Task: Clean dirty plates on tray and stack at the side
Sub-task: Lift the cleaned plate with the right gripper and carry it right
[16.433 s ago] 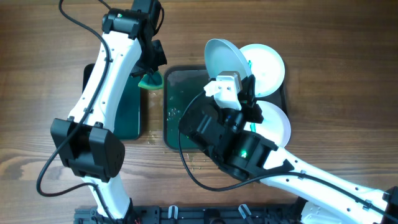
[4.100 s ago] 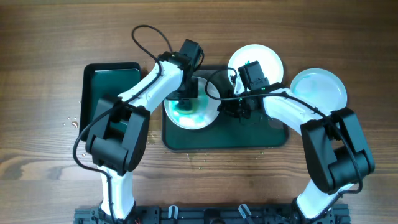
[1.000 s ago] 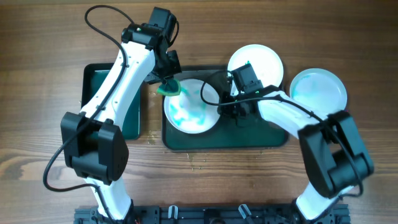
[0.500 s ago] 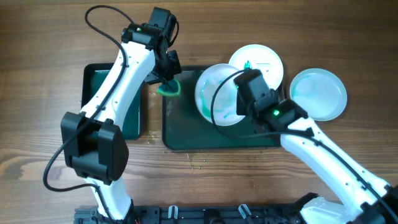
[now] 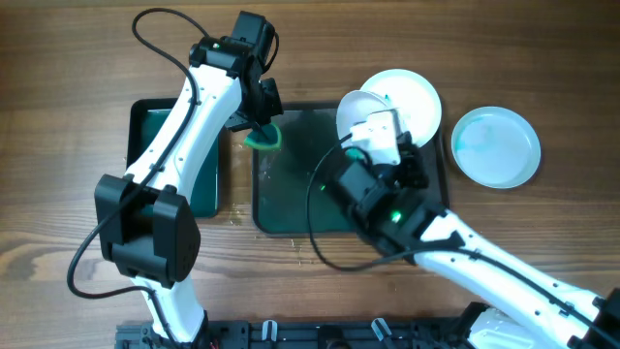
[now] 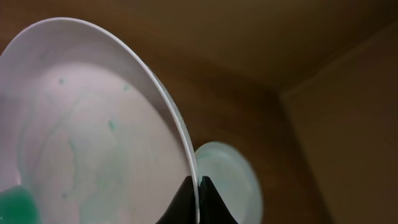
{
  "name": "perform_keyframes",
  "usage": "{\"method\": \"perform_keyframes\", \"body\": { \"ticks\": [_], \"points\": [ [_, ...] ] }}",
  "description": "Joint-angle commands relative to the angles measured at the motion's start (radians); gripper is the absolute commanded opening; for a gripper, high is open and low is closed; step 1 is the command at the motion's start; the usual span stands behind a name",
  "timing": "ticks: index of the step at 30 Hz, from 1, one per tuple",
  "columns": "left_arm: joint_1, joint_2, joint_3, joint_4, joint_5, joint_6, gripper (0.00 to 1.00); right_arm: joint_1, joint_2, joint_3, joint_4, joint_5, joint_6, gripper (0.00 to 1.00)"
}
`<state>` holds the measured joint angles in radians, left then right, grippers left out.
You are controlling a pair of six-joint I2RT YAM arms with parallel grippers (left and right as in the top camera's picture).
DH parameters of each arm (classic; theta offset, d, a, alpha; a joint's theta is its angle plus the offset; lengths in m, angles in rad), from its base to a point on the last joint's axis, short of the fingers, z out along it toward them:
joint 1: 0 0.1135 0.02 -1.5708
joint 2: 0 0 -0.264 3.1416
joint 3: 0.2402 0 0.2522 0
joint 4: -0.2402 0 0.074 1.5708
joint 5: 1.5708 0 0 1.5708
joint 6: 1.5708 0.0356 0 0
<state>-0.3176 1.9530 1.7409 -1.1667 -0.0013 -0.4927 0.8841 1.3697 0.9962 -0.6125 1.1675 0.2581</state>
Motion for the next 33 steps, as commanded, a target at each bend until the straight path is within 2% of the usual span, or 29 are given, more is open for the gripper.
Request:
{"method": "perform_keyframes", "body": {
  "ticks": [1, 3, 6, 12, 20, 23, 26, 27, 29, 33],
  "points": [
    [0.005, -0.010, 0.011, 0.003, 0.012, -0.013, 0.04, 0.064, -0.021, 0.000, 0.011, 0.291, -0.079, 0.04],
    [0.005, -0.010, 0.011, 0.003, 0.012, -0.013, 0.04, 0.085, -0.021, 0.000, 0.025, 0.354, -0.112, 0.04],
    [0.005, -0.010, 0.011, 0.003, 0.012, -0.013, 0.04, 0.101, -0.021, 0.000, 0.092, 0.354, -0.226, 0.04],
    [0.005, -0.010, 0.011, 0.002, 0.012, -0.013, 0.04, 0.101, -0.021, 0.000, 0.224, 0.354, -0.354, 0.04],
    [0.005, -0.010, 0.011, 0.002, 0.012, -0.013, 0.04, 0.101, -0.021, 0.000, 0.257, 0.343, -0.360, 0.04],
    [0.005, -0.010, 0.011, 0.002, 0.012, -0.013, 0.04, 0.100, -0.021, -0.007, 0.256, 0.235, -0.351, 0.04],
    [0.005, -0.010, 0.011, 0.002, 0.012, -0.013, 0.04, 0.084, -0.021, -0.023, 0.227, 0.102, -0.221, 0.04],
    [0.005, -0.010, 0.011, 0.001, 0.012, -0.013, 0.04, 0.061, -0.021, -0.024, 0.161, 0.006, -0.083, 0.04],
    [0.005, -0.010, 0.011, -0.001, 0.012, -0.013, 0.04, 0.021, -0.021, -0.024, 0.089, -0.122, 0.047, 0.04],
    [0.005, -0.010, 0.011, -0.002, 0.012, -0.013, 0.04, -0.146, -0.021, -0.024, 0.005, -0.495, 0.198, 0.04]
  ]
}}
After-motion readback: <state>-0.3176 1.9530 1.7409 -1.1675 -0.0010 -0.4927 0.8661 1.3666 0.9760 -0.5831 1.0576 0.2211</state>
